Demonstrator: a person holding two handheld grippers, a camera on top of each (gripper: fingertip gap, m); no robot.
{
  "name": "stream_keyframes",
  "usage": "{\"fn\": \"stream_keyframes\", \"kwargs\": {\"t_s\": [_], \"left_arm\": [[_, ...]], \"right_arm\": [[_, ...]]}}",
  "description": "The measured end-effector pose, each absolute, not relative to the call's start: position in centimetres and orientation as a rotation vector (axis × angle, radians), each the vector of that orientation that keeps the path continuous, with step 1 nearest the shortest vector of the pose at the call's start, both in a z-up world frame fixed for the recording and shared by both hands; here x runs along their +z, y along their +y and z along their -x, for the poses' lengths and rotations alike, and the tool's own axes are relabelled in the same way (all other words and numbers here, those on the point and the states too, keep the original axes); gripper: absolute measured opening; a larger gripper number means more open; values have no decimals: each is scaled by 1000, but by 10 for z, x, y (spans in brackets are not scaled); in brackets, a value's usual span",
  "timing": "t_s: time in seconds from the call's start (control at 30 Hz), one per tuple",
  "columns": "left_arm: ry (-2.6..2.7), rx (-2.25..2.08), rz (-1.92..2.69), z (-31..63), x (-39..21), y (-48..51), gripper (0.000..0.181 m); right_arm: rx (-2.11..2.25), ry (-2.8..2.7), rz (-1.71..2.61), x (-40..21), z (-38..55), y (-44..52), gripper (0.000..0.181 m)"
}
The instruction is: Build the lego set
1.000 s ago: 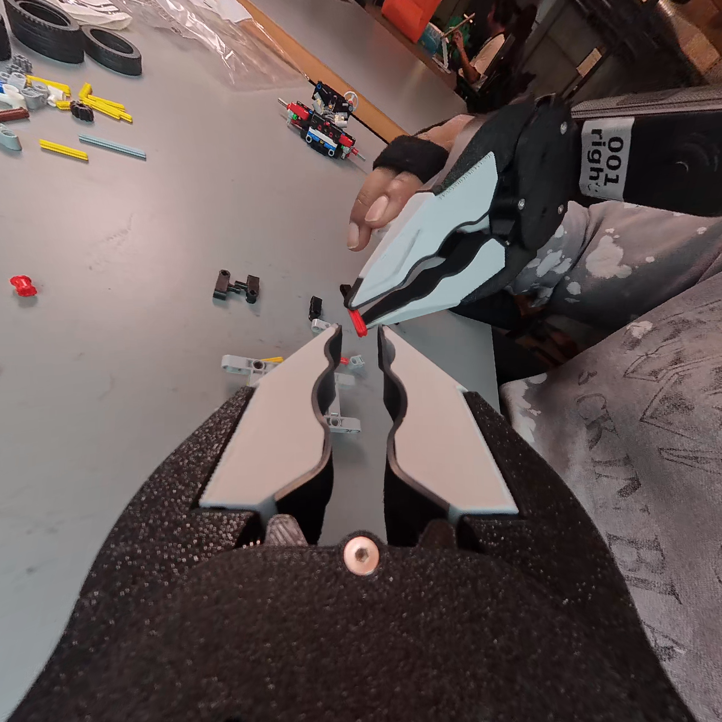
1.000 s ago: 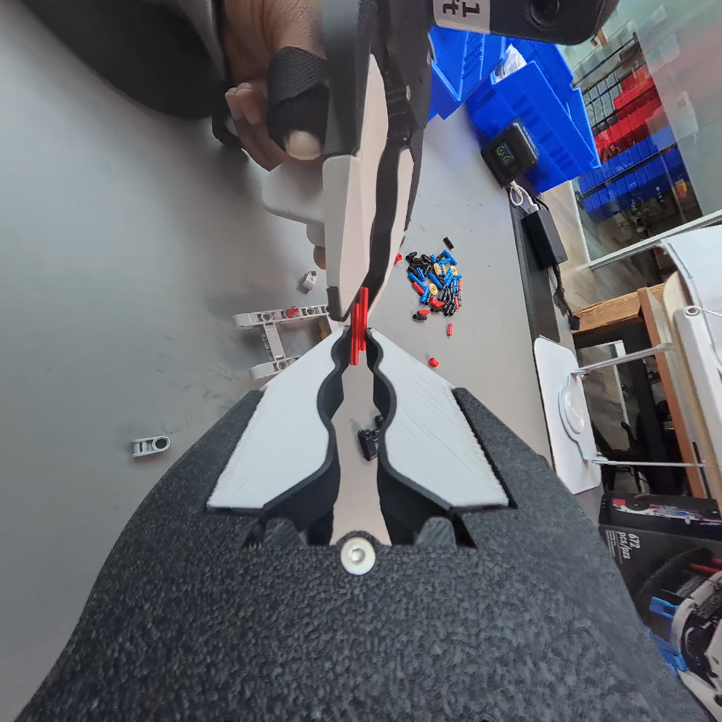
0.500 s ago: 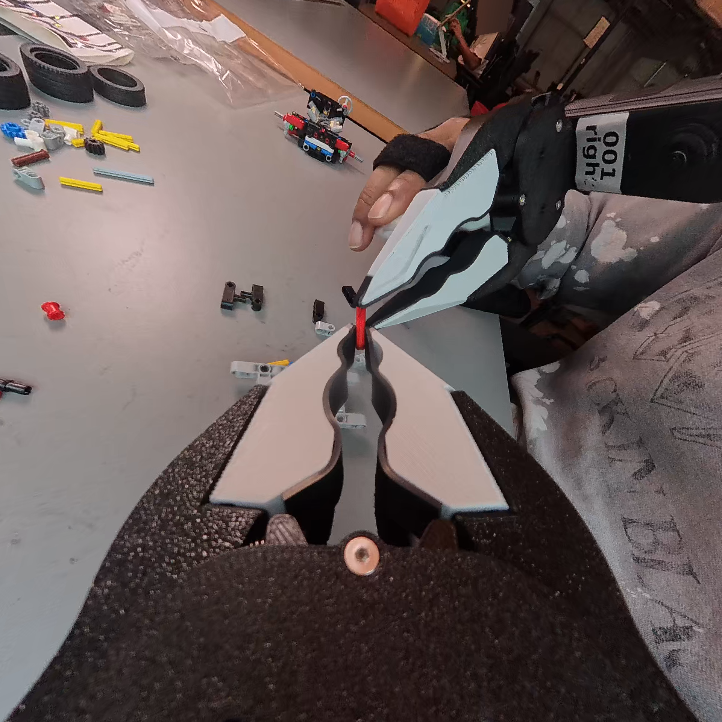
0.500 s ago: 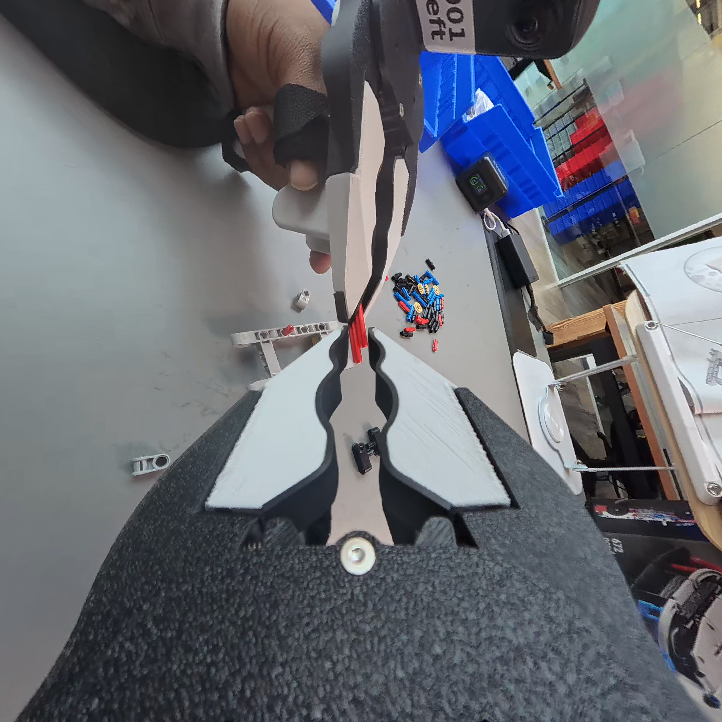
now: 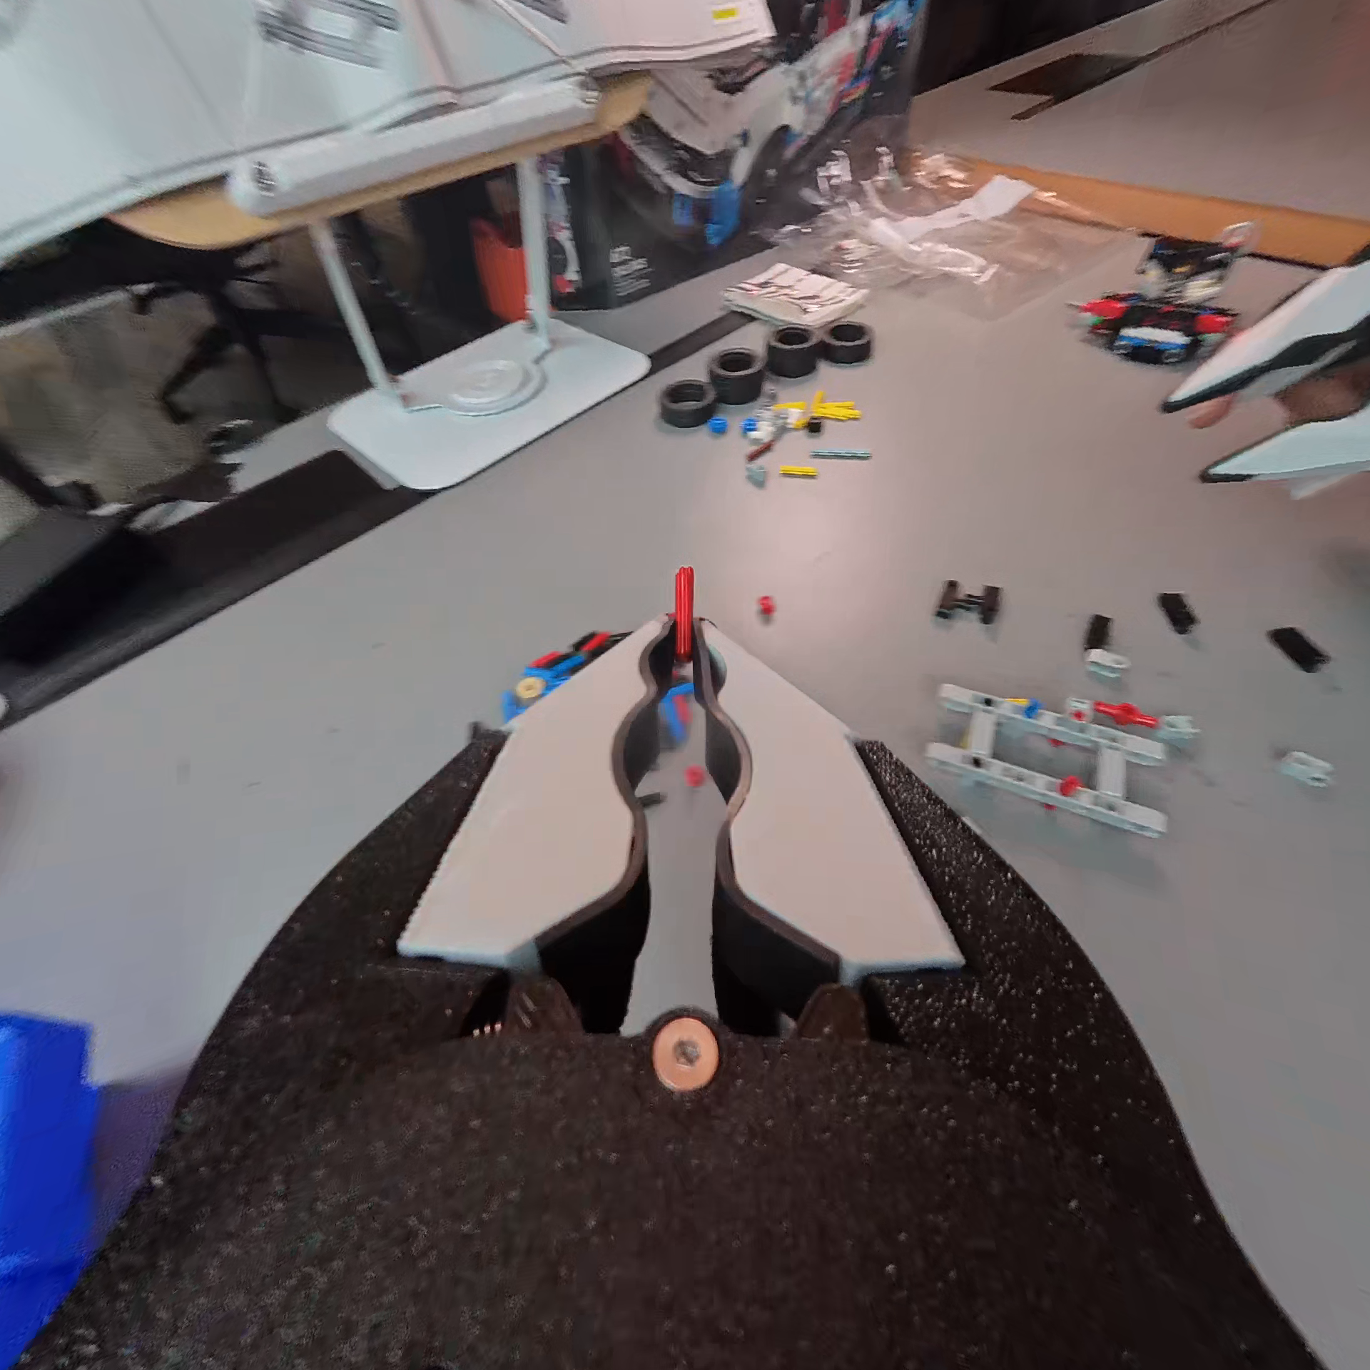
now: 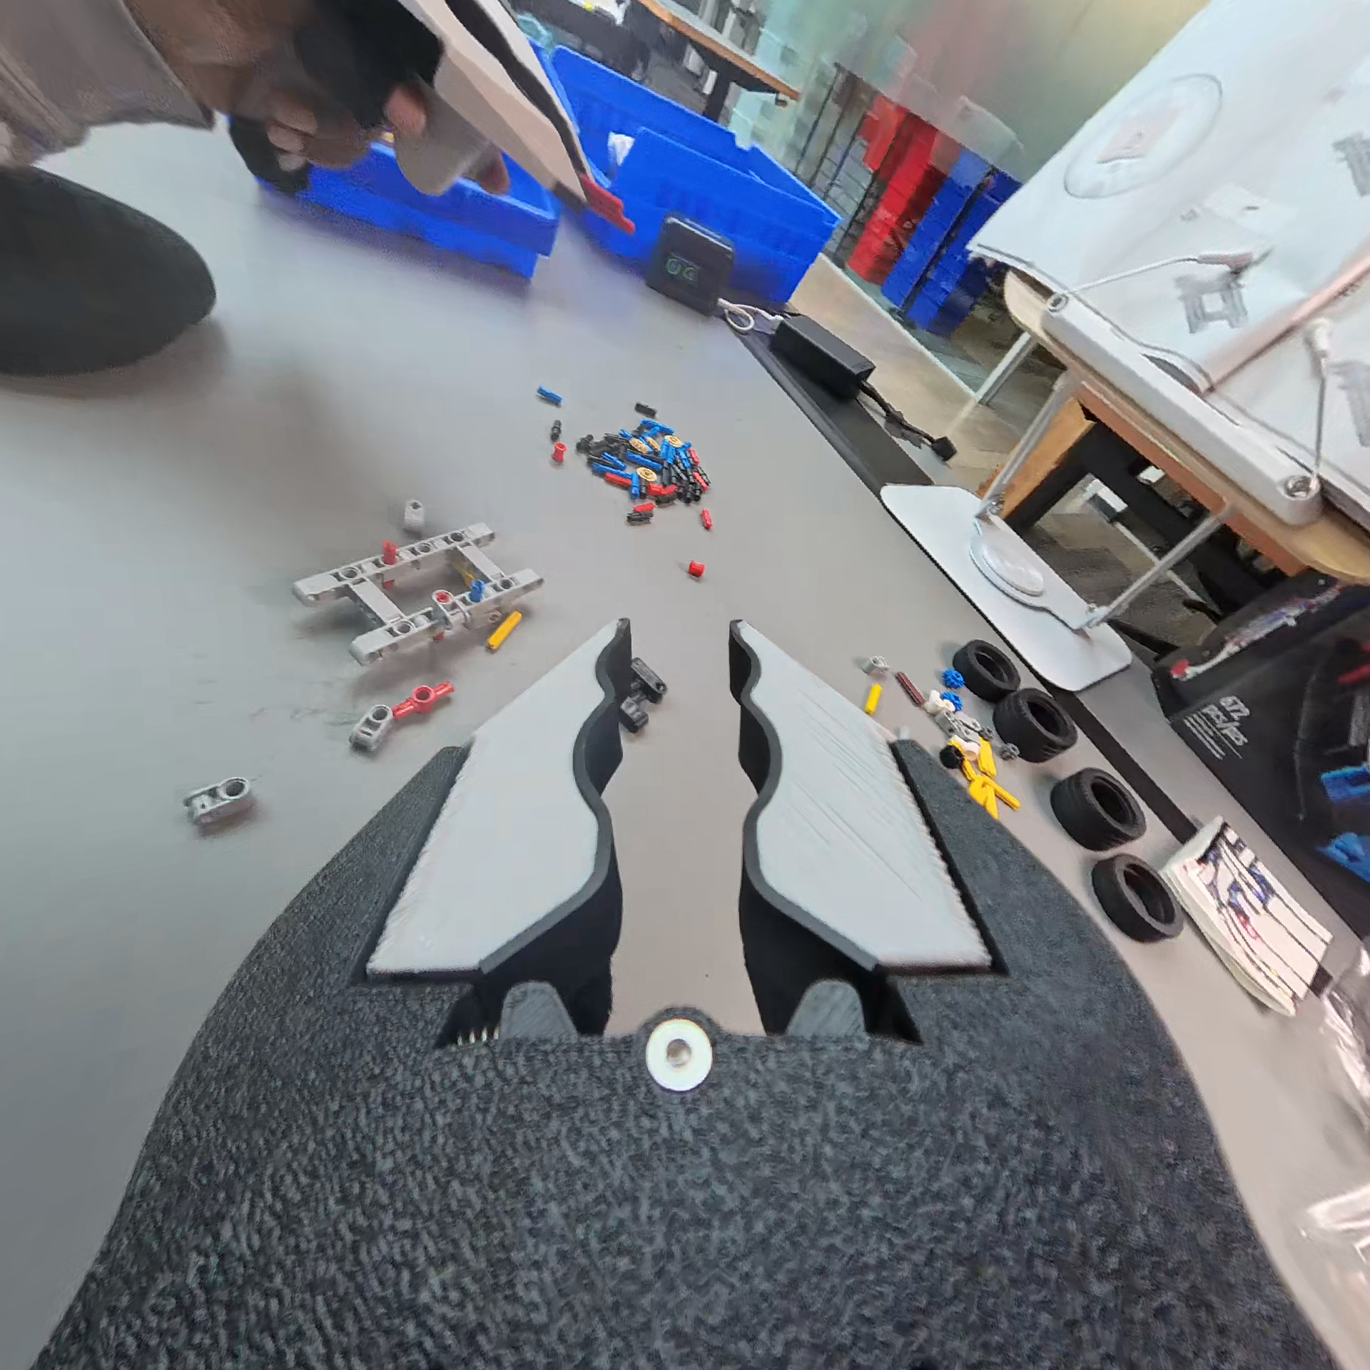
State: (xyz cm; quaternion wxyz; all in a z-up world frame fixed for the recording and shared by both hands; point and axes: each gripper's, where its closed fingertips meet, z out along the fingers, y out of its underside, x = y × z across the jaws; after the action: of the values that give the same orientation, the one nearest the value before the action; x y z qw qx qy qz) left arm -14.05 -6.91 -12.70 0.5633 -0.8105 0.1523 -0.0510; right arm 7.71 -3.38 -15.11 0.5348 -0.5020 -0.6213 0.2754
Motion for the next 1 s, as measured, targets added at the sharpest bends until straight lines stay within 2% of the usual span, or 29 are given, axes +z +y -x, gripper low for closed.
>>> {"fn": "stream_keyframes", "kwargs": {"t_s": [0.03,0.17,0.37,0.73,1.0], "left_arm": [[318,-9,1918,166,-121,-70,3],[151,368,2029,277,-104,-93,4],[-11,480,2210,363,-114,-123,3],[-38,652,2500,400,-163,-138,4],[7,585,2437,388,-158,-130,4]], "right_arm": [[647,-1452,1207,-153,-81,-27,26],[648,-1387,1249,-156,-88,-9,25],[634,-1342,1273,-156,-94,4,24],[566,-1379,1291,-170,-95,7,22],[571,-1371,1305,-171,-96,9,21]]}}
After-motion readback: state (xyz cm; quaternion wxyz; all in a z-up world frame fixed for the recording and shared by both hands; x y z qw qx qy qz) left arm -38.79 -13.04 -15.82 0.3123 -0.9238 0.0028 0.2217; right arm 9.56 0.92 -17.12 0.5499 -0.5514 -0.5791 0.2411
